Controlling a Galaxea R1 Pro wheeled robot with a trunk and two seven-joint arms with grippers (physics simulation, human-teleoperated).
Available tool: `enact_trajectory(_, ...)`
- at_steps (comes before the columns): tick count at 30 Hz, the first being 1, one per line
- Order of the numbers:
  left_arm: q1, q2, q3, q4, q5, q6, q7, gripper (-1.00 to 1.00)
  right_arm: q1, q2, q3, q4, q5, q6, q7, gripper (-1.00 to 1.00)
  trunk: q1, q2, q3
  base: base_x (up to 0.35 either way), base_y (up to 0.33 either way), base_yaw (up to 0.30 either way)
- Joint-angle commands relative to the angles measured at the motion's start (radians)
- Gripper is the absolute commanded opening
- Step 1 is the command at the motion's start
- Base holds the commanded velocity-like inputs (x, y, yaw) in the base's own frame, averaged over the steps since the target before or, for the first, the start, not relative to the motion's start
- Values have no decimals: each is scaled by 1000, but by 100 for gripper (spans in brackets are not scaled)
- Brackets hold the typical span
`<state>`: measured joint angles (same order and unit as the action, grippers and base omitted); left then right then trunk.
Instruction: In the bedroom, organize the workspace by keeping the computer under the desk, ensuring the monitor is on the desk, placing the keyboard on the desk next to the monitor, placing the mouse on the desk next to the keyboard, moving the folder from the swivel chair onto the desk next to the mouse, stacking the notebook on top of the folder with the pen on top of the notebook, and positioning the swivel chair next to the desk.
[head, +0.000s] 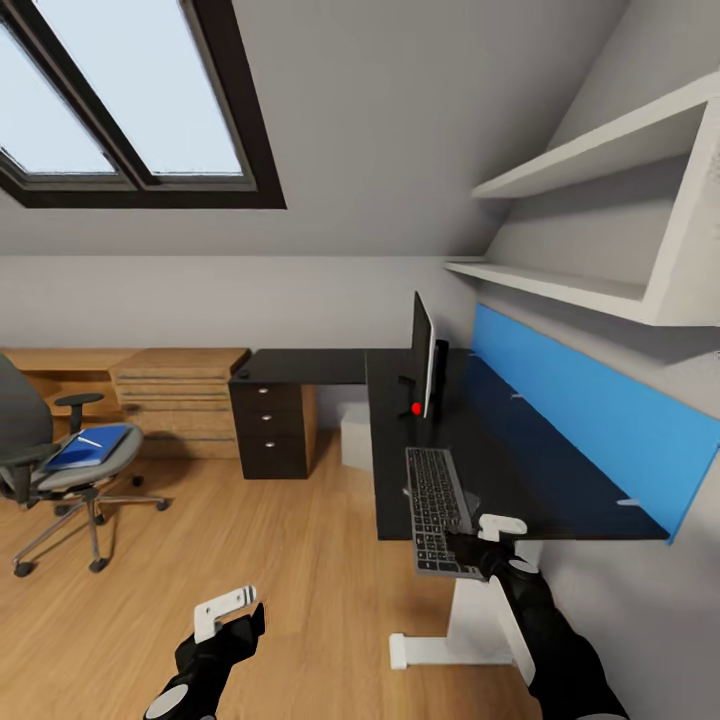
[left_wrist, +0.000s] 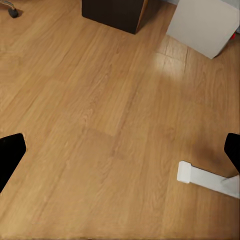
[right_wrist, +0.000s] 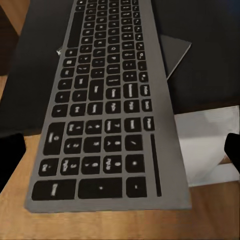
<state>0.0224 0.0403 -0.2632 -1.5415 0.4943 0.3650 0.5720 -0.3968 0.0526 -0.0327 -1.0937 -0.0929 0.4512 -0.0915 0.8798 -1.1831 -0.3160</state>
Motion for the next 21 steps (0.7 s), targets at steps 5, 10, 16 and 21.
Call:
enact_trajectory(5,-1,1,-2,-2,7,2,8,100,-1,0,-2,-2,-10,4,-6,100,0,-1,-1,-331,163,0)
enact_trajectory(10,-1,1,-2,-2,7,2,8,100,-1,0,-4,-2,-13,4,-6,100,0,-1,-1,-330,166,0)
enact_trajectory(16,-1,1,-2,-2,7,2,8,100,-1,-1,-6,-2,-15,4,-7,100,0,-1,-1,-328,166,0)
enact_trajectory(21,-1,1,-2,-2,8,3,8,100,-1,-3,-9,-3,-15,4,-5,100,0,-1,-1,-306,142,0)
